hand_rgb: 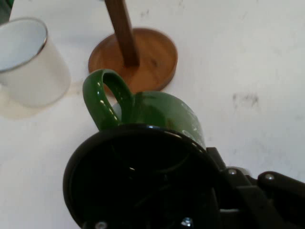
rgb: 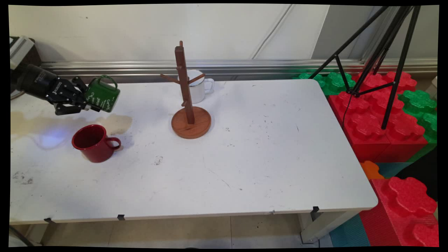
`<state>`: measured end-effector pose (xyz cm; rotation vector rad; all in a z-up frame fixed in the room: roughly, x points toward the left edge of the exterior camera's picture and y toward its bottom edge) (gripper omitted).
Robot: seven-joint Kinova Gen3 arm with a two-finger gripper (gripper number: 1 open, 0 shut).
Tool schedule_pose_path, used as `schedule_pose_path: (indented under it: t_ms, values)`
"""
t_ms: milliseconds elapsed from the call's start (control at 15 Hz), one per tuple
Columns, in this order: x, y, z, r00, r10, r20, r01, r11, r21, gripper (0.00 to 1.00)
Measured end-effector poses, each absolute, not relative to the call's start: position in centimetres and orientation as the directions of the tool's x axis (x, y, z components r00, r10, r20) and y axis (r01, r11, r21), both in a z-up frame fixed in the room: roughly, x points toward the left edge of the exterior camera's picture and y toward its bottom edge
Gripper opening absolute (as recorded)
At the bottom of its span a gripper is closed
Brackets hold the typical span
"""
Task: Place the picked object on the table
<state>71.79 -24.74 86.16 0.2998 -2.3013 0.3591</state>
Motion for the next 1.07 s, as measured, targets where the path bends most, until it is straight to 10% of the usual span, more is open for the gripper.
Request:
schedule_pose_path:
  t_ms: [1067]
  values:
    - [75.1, -26.2, 82.7, -0.894, 0.048, 0.446, -0.101, 0.947, -0.304, 0.00]
